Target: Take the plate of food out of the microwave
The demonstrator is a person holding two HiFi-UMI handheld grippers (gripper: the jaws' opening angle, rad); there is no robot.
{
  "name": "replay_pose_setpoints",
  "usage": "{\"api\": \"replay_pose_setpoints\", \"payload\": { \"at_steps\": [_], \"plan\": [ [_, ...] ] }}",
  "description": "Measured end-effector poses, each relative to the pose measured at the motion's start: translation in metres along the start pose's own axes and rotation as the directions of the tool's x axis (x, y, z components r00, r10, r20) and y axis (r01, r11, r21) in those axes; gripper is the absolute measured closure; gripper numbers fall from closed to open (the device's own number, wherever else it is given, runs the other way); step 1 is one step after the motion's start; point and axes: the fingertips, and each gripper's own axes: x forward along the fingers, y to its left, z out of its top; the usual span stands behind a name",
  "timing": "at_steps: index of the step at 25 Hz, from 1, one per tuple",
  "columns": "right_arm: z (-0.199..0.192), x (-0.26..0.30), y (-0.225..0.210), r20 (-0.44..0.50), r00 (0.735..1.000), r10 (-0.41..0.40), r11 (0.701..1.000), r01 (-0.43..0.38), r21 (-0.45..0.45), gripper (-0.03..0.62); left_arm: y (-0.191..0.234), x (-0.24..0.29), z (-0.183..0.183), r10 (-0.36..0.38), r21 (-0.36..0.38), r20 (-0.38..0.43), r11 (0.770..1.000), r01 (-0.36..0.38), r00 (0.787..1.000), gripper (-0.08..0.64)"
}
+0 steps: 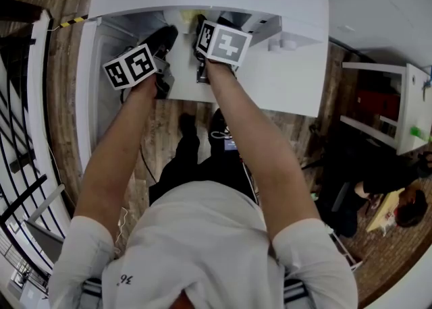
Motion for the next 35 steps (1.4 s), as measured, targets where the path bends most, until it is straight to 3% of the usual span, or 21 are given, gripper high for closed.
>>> {"api": "replay_pose_setpoints", "payload": {
  "at_steps": [5,8,20,30,35],
  "plan": [
    [0.001,0.001,-0.006,-0.003,0.998,-0.057,0.998,0.057,0.007,0.385,0.002,0.005,-0.003,-0.011,-0.001,-0.021,1.0,0.011,1.0,0.476],
    [0.0,-0.002,-0.009,-0.014,0.997,-0.075,0.997,0.075,-0.01,0.448,0.004,0.005,-0.006,-0.02,-0.011,-0.033,1.0,0.019,0.999,0.476],
    [-0.005,-0.015,-0.006,-0.007,1.0,0.013,0.995,-0.012,0.096,0.5,0.005,0.004,-0.01,-0.096,-0.047,-0.025,0.994,0.095,0.995,0.476],
    [-0.016,-0.037,-0.029,-0.022,0.999,0.044,0.978,-0.039,0.204,0.509,-0.004,0.007,-0.01,-0.181,-0.074,0.068,0.98,0.186,0.981,0.476],
    [-0.021,-0.044,-0.031,-0.031,0.996,0.078,0.975,-0.069,0.213,0.509,-0.005,0.01,-0.011,-0.189,-0.082,0.062,0.978,0.194,0.98,0.477]
  ]
}}
